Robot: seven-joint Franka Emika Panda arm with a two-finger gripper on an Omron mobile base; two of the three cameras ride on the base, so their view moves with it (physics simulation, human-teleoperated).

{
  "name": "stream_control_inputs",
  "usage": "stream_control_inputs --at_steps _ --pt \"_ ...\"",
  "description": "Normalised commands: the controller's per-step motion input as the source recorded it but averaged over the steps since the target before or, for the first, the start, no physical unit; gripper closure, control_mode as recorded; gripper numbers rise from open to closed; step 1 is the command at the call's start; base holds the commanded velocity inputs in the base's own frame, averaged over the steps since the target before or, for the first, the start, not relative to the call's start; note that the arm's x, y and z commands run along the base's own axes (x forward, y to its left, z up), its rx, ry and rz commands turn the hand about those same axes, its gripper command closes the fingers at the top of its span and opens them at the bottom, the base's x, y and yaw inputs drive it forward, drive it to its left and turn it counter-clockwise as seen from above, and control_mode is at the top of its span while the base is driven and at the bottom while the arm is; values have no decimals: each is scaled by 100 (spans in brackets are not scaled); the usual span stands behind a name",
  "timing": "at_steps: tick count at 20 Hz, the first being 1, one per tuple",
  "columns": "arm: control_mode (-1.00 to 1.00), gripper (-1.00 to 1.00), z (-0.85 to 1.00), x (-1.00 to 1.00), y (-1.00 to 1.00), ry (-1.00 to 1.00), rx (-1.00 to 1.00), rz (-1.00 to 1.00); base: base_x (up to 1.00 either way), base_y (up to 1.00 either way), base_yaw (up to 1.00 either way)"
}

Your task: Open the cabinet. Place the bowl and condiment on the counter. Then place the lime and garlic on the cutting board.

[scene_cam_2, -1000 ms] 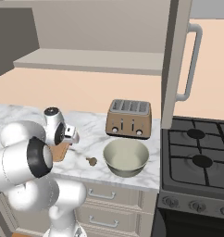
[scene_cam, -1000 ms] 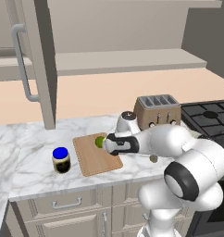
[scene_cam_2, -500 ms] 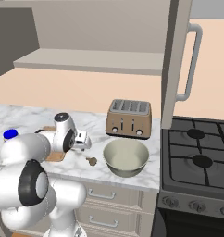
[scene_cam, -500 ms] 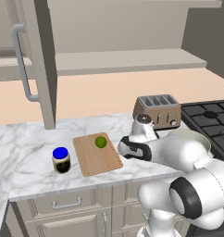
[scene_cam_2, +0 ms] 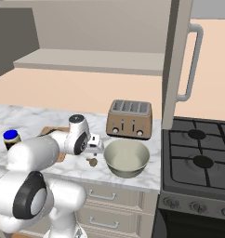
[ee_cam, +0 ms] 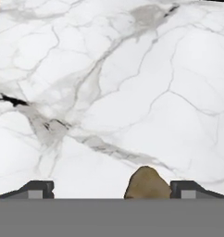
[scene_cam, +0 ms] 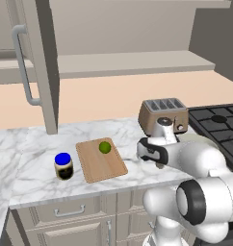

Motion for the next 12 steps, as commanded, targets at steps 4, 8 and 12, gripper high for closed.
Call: stream_control_inputs --at_steps 4,8,12 --pt "-100 -100 0 -3 -7 0 0 0 0 0 0" --pt "-100 -100 -2 0 -1 0 0 0 0 0 0" --pt "-100 -100 -13 0 -2 0 0 0 0 0 0"
